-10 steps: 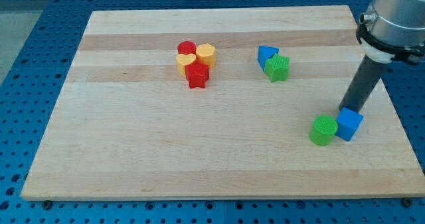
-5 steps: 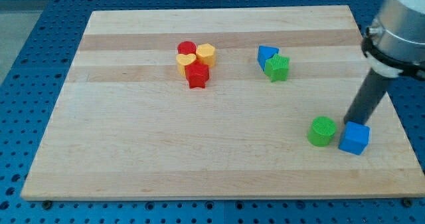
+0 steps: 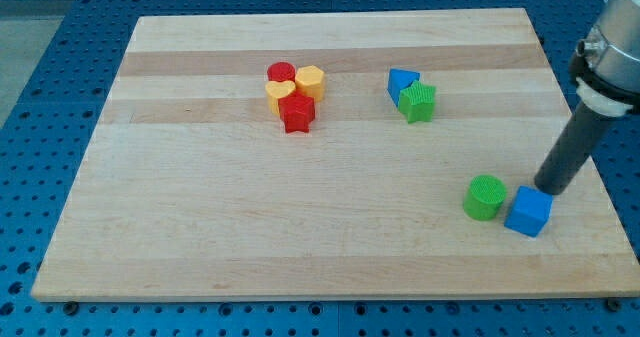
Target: Move the blue cube and green circle towards the bottom right of the board
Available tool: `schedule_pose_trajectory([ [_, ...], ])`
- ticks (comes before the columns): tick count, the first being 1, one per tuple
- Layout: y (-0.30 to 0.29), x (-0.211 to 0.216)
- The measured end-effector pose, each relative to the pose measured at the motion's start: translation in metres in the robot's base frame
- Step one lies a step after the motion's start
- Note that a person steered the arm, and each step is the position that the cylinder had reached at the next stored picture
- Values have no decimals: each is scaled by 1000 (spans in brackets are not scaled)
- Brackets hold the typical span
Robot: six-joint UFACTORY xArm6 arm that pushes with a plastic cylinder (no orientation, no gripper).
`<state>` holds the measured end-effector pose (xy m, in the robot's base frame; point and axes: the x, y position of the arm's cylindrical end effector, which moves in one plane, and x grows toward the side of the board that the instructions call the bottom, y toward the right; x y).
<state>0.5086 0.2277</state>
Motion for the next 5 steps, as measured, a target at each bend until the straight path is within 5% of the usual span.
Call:
schedule_pose_trajectory([
  [5, -10, 26],
])
